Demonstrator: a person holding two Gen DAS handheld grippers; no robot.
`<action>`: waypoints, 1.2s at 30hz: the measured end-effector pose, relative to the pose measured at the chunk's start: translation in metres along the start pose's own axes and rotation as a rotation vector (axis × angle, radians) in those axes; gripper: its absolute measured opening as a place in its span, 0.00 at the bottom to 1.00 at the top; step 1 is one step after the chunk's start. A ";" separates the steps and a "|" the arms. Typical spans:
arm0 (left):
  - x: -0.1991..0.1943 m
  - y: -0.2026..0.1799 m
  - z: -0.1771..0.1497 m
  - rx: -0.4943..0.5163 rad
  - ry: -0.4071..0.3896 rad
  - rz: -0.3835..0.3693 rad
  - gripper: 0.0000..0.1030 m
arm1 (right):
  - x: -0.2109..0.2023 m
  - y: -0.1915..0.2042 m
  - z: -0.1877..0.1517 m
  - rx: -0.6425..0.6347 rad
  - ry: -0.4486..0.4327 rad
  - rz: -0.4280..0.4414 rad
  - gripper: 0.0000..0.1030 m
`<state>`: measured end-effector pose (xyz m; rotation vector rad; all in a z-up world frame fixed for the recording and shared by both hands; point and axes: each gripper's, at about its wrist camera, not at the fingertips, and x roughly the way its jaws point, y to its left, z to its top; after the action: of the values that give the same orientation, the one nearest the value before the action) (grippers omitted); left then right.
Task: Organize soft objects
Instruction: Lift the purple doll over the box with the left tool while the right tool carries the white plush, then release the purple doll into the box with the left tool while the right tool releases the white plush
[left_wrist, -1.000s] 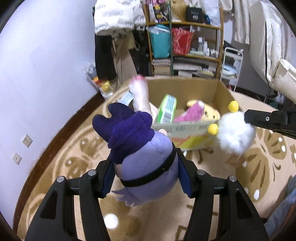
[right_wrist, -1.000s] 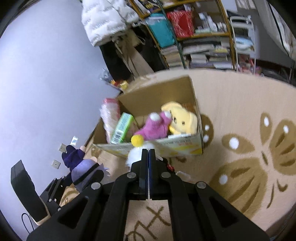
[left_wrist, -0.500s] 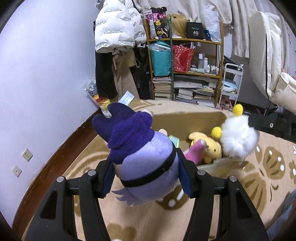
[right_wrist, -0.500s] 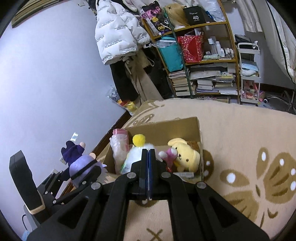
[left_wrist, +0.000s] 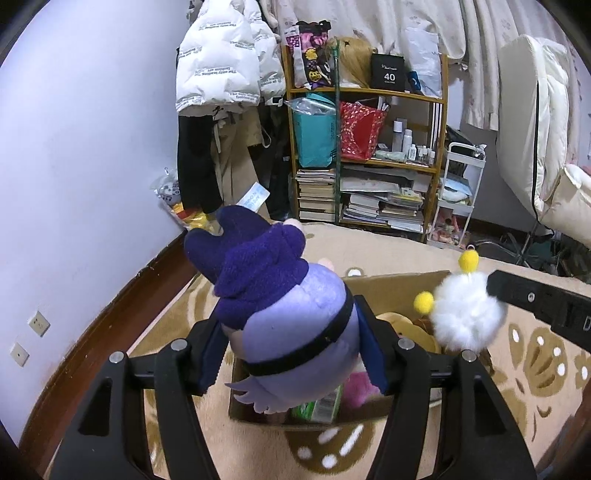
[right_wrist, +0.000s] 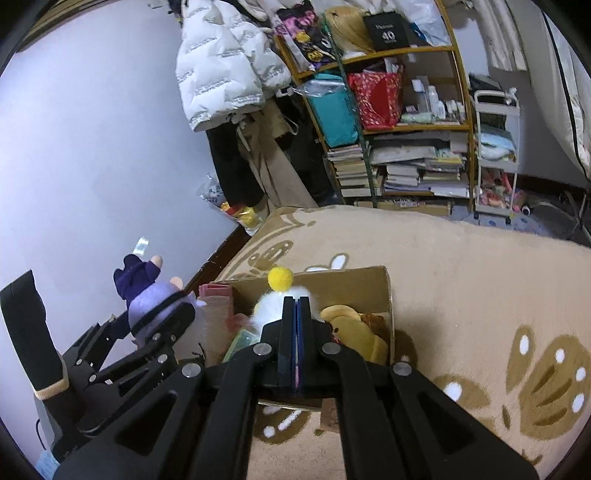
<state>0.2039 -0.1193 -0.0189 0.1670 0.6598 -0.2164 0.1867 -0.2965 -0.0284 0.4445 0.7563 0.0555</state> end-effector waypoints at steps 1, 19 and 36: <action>0.003 -0.002 0.002 0.006 -0.003 -0.002 0.61 | 0.002 -0.002 0.000 0.009 0.002 0.002 0.02; 0.033 -0.029 -0.010 0.030 0.090 -0.087 0.73 | 0.022 -0.022 0.010 0.040 0.051 -0.017 0.02; 0.009 -0.006 -0.011 -0.004 0.104 -0.043 0.92 | 0.009 -0.024 0.001 0.063 0.076 -0.021 0.09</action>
<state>0.2025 -0.1240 -0.0334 0.1614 0.7673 -0.2489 0.1911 -0.3170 -0.0431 0.4969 0.8391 0.0294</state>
